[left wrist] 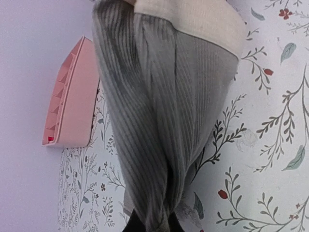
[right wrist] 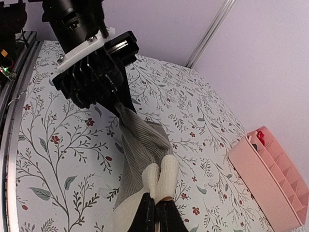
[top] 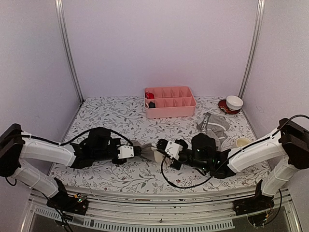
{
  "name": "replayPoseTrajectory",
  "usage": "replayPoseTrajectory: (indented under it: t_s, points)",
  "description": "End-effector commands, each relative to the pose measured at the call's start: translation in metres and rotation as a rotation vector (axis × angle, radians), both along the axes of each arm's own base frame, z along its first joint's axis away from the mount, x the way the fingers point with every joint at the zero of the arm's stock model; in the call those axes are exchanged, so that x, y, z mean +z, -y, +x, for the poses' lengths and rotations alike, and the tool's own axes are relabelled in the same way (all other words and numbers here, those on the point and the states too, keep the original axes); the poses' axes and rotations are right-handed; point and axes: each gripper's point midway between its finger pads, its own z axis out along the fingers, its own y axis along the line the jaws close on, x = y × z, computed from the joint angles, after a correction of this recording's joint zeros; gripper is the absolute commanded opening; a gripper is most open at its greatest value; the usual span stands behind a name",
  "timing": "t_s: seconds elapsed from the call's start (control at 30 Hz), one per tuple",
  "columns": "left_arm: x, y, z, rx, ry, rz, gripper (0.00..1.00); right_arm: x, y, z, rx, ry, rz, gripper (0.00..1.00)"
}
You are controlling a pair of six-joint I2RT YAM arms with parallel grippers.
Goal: Roll the underwear
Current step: Pick up the underwear from the center of the board, then turn over the underwear at the center of the board.
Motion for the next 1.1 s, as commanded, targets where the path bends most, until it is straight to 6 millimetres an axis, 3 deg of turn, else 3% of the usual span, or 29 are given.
replayPoseTrajectory:
  t_s: [0.0,0.13,0.23,0.33,0.43,0.53,0.63,0.77,0.93,1.07]
  points:
    - [0.029,-0.008,-0.020,-0.058,-0.053,0.001,0.02,0.027,-0.002,-0.029,0.164,-0.036,0.040,0.02]
    - [0.053,-0.016,-0.051,-0.127,-0.114,0.009,0.04,0.040,-0.005,-0.059,0.319,-0.092,0.062,0.02]
    - [0.054,-0.024,-0.075,-0.154,-0.170,0.059,0.05,0.038,-0.007,-0.072,0.383,-0.136,0.064,0.02]
    - [0.047,-0.032,-0.087,-0.156,-0.223,0.124,0.14,0.025,-0.010,-0.067,0.360,-0.163,0.041,0.02]
    - [0.026,-0.040,-0.077,-0.105,-0.232,0.214,0.16,-0.001,-0.014,-0.046,0.280,-0.204,-0.020,0.02]
    - [-0.016,-0.044,-0.058,-0.043,-0.273,0.358,0.17,-0.022,-0.011,-0.006,0.143,-0.233,-0.063,0.02]
    - [-0.028,-0.035,-0.017,0.040,-0.276,0.396,0.16,-0.039,-0.002,0.031,0.030,-0.256,-0.093,0.02]
    - [-0.049,-0.025,0.034,0.124,-0.294,0.452,0.16,-0.052,0.011,0.065,-0.045,-0.272,-0.119,0.02]
    - [-0.055,-0.003,0.087,0.219,-0.218,0.426,0.21,-0.071,0.017,0.093,-0.089,-0.280,-0.162,0.02]
    - [-0.049,0.012,0.107,0.253,-0.180,0.374,0.26,-0.094,0.026,0.109,-0.144,-0.306,-0.202,0.02]
